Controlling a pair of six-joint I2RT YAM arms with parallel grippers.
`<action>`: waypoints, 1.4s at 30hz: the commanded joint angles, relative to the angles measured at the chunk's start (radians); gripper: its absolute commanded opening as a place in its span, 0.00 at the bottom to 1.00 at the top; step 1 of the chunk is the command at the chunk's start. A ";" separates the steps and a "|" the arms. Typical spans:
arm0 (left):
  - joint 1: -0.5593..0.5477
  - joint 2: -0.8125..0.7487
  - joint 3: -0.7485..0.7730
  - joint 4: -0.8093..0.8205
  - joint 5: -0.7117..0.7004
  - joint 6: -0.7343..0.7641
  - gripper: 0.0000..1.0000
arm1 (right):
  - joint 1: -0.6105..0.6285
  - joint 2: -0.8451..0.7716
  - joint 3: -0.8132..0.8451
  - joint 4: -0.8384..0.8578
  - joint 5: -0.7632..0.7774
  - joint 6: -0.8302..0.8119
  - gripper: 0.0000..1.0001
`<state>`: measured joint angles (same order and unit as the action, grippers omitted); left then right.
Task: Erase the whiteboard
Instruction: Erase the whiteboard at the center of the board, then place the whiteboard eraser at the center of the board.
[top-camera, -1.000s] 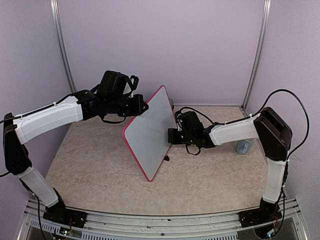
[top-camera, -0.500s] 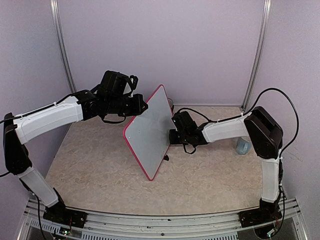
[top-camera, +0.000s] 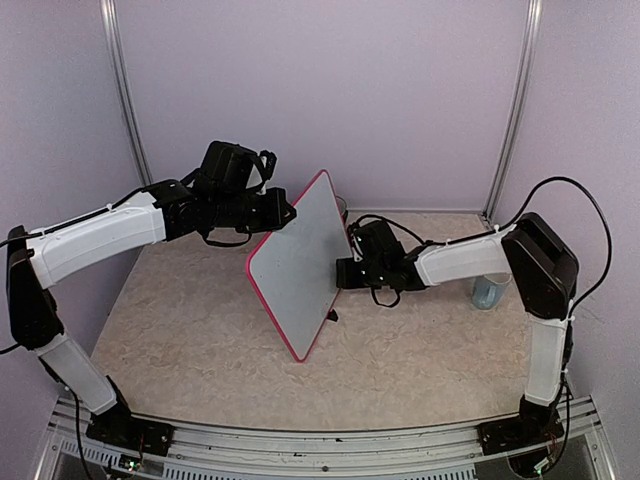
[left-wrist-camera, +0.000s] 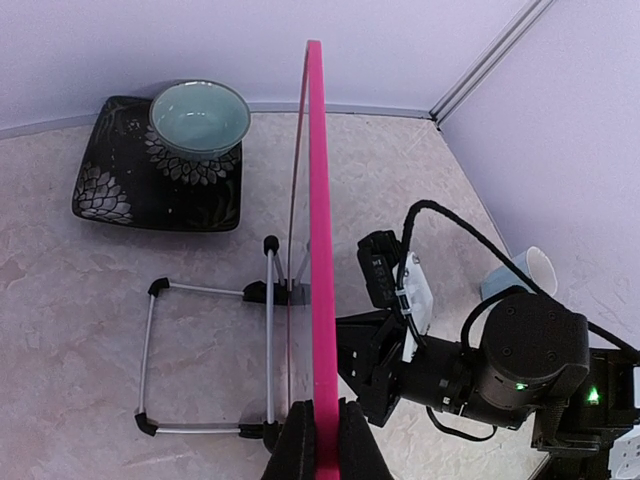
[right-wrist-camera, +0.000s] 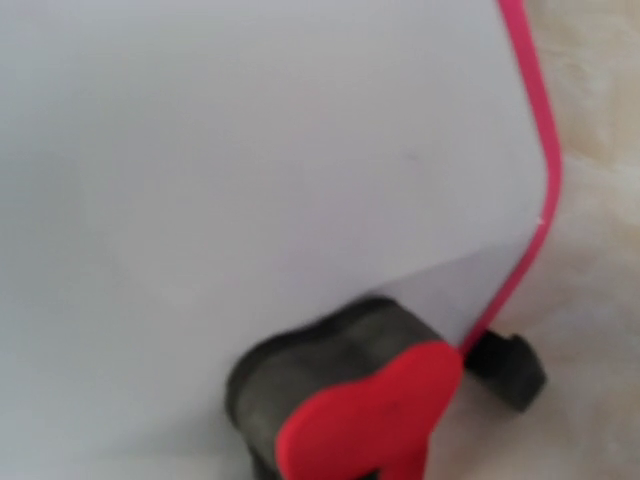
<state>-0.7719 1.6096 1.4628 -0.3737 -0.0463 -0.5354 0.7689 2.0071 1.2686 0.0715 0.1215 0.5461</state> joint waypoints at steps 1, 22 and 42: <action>-0.044 0.043 -0.003 0.015 0.190 0.013 0.00 | 0.060 -0.082 0.021 0.151 -0.203 -0.026 0.06; -0.034 0.061 0.112 -0.025 0.182 0.035 0.00 | -0.015 -0.462 -0.198 -0.195 0.278 0.003 0.06; -0.021 0.070 0.167 -0.025 0.141 0.072 0.00 | -0.088 -0.579 -0.482 -0.268 0.226 -0.019 0.07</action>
<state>-0.7975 1.6863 1.5791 -0.4500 0.0746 -0.4725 0.6979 1.4399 0.8158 -0.1776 0.3641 0.5415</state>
